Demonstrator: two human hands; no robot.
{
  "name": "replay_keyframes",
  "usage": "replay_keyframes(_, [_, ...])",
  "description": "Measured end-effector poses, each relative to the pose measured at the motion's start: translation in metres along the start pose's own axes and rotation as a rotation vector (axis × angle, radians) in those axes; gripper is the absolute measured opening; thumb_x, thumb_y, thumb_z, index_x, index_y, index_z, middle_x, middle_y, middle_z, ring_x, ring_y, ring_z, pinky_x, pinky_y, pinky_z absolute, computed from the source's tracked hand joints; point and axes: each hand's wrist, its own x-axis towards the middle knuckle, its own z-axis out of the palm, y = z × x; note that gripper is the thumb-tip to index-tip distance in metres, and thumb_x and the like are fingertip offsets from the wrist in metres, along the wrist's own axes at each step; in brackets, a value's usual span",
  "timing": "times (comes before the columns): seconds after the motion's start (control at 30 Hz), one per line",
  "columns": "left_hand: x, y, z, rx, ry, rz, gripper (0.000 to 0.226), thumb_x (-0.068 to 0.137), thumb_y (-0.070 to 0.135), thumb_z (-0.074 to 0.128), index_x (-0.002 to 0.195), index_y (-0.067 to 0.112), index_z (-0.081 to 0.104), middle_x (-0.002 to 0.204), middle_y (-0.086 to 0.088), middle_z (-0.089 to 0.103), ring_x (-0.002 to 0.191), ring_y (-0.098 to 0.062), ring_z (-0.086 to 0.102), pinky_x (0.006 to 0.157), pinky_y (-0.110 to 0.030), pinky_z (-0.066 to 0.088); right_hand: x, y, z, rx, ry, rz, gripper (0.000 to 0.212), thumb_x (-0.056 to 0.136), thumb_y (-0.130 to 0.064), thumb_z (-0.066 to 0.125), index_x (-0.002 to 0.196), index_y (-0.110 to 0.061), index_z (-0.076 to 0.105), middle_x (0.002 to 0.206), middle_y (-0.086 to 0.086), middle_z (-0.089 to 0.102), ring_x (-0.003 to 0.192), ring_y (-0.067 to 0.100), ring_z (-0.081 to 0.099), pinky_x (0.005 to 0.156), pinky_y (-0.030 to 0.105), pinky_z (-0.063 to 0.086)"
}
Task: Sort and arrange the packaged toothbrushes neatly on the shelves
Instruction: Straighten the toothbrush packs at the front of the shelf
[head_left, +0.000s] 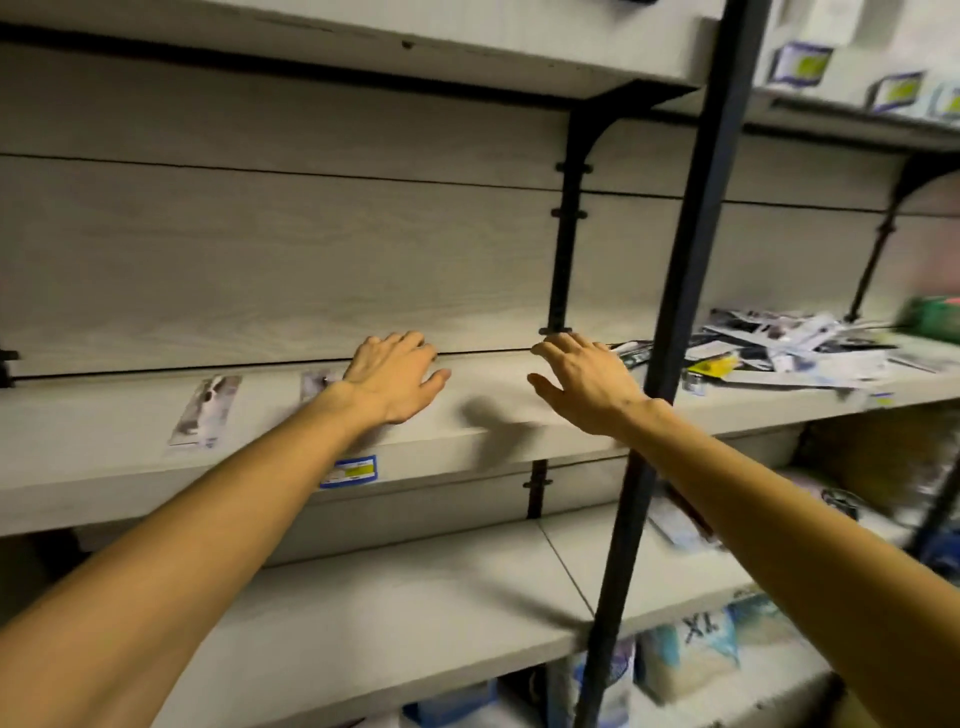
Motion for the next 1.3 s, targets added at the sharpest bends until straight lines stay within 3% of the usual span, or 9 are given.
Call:
replay_keyframes(0.23, [0.042, 0.151, -0.031, -0.072, 0.164, 0.216, 0.038, 0.1, 0.045, 0.04, 0.121, 0.02, 0.061, 0.119, -0.001, 0.065, 0.1, -0.023, 0.063, 0.079, -0.037, 0.049, -0.097, 0.114, -0.043, -0.043, 0.06, -0.022, 0.03, 0.101, -0.032, 0.049, 0.124, -0.02, 0.064, 0.12, 0.001, 0.067, 0.103, 0.022, 0.065, 0.074, 0.03, 0.053])
replay_keyframes(0.37, [0.057, 0.238, -0.045, -0.082, 0.226, 0.382, 0.027, 0.098, 0.037, 0.043, 0.105, 0.021, 0.063, 0.1, 0.002, 0.067, 0.084, -0.021, 0.062, 0.068, -0.036, 0.05, -0.145, 0.176, -0.047, -0.067, 0.019, 0.068, 0.032, 0.099, -0.031, 0.05, 0.127, -0.02, 0.062, 0.126, 0.002, 0.066, 0.105, 0.023, 0.065, 0.08, 0.036, 0.057])
replay_keyframes(0.53, [0.086, 0.328, -0.042, -0.028, 0.196, 0.501, 0.023, 0.097, 0.033, 0.046, 0.106, 0.017, 0.06, 0.103, -0.003, 0.064, 0.089, -0.023, 0.063, 0.061, -0.033, 0.033, -0.184, 0.242, -0.033, -0.062, -0.035, 0.173, 0.031, 0.097, -0.031, 0.053, 0.125, -0.019, 0.061, 0.126, 0.001, 0.066, 0.104, 0.021, 0.065, 0.079, 0.033, 0.054])
replay_keyframes(0.73, [0.145, 0.382, -0.014, -0.007, 0.115, 0.267, 0.031, 0.096, 0.028, 0.048, 0.122, 0.011, 0.055, 0.123, -0.01, 0.056, 0.11, -0.029, 0.055, 0.075, -0.038, 0.043, -0.188, 0.305, -0.004, -0.022, 0.01, 0.277, 0.035, 0.096, -0.035, 0.055, 0.127, -0.021, 0.061, 0.122, 0.001, 0.068, 0.108, 0.021, 0.063, 0.08, 0.033, 0.054])
replay_keyframes(0.87, [0.19, 0.388, 0.009, -0.041, 0.042, 0.077, 0.045, 0.096, 0.028, 0.05, 0.136, 0.008, 0.047, 0.135, -0.014, 0.05, 0.121, -0.031, 0.049, 0.096, -0.044, 0.045, -0.164, 0.338, 0.02, 0.005, 0.016, 0.281, 0.039, 0.096, -0.039, 0.055, 0.13, -0.021, 0.058, 0.124, 0.002, 0.067, 0.109, 0.021, 0.062, 0.079, 0.036, 0.056])
replay_keyframes(1.03, [0.246, 0.376, 0.032, -0.097, -0.045, -0.149, 0.048, 0.094, 0.033, 0.052, 0.135, 0.007, 0.045, 0.136, -0.017, 0.05, 0.122, -0.033, 0.05, 0.097, -0.045, 0.042, -0.108, 0.367, 0.049, 0.076, -0.062, 0.263, 0.049, 0.093, -0.047, 0.058, 0.133, -0.02, 0.053, 0.129, 0.006, 0.061, 0.115, 0.026, 0.057, 0.085, 0.037, 0.051])
replay_keyframes(1.3, [0.296, 0.362, 0.073, -0.198, -0.301, -0.426, 0.062, 0.095, 0.048, 0.047, 0.141, 0.007, 0.04, 0.141, -0.018, 0.05, 0.125, -0.038, 0.05, 0.106, -0.055, 0.04, -0.048, 0.391, 0.094, 0.193, -0.224, 0.161, 0.075, 0.089, -0.072, 0.044, 0.148, -0.026, 0.04, 0.149, 0.007, 0.042, 0.134, 0.028, 0.04, 0.108, 0.045, 0.04])
